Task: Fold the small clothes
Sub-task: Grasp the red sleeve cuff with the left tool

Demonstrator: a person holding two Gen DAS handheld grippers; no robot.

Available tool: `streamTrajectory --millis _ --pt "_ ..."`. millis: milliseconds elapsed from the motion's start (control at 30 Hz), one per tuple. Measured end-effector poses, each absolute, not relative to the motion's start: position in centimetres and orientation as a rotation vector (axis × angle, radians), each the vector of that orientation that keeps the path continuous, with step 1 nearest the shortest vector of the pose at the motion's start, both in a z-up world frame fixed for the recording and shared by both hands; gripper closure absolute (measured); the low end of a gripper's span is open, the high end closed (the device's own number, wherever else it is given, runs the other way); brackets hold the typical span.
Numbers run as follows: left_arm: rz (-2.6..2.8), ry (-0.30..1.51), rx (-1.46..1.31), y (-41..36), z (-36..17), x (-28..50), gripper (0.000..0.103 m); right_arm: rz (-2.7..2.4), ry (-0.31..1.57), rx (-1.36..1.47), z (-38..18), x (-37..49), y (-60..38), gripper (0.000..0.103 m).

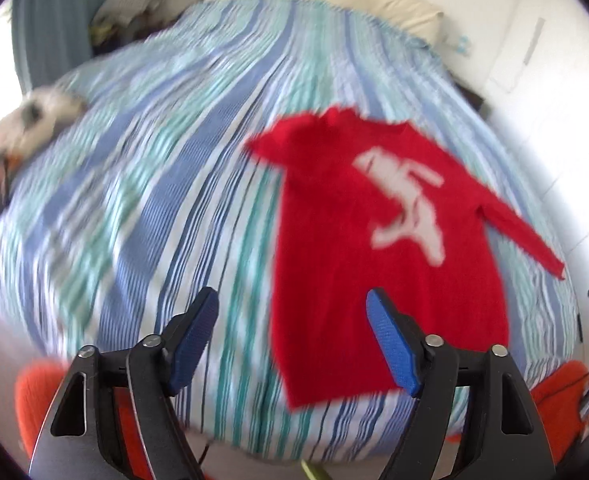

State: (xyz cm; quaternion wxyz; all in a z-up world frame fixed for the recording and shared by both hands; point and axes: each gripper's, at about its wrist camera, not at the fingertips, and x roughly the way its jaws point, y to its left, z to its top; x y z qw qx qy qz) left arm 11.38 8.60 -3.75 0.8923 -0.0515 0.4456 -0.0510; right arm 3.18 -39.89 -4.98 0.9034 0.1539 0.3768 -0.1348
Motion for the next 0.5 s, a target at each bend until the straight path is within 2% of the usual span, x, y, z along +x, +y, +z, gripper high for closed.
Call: streamTrajectory --millis 67,133,300,367,433,467,500 --pt "-0.229 0.89 0.01 5.1 -2.8 14.8 0.015 -0.267 0.784 0.317 -5.2 3.1 -39.4 0.027" --pt "-0.347 0.907 0.16 1.3 -4.1 17.7 0.015 -0.268 0.789 0.324 -5.5 3.1 -39.4 0.027" --pt "-0.434 1.079 0.418 -5.8 -12.8 24.3 0.042 -0.277 0.77 0.355 -5.5 2.5 -40.0 0.027" --pt "-0.421 1.101 0.461 -7.1 -15.4 25.9 0.043 -0.279 0.763 0.367 -5.4 2.2 -40.2 0.027" --pt "-0.411 1.116 0.429 -7.4 -16.7 27.2 0.063 -0.284 0.76 0.373 -5.4 2.0 -40.3 0.027" --pt "-0.393 1.121 0.373 -6.8 -16.6 27.8 0.092 -0.285 0.757 0.374 -5.4 2.0 -40.3 0.027" --pt "-0.373 1.128 0.305 -5.8 -16.0 28.4 0.096 -0.287 0.756 0.375 -5.4 2.0 -40.3 0.027"
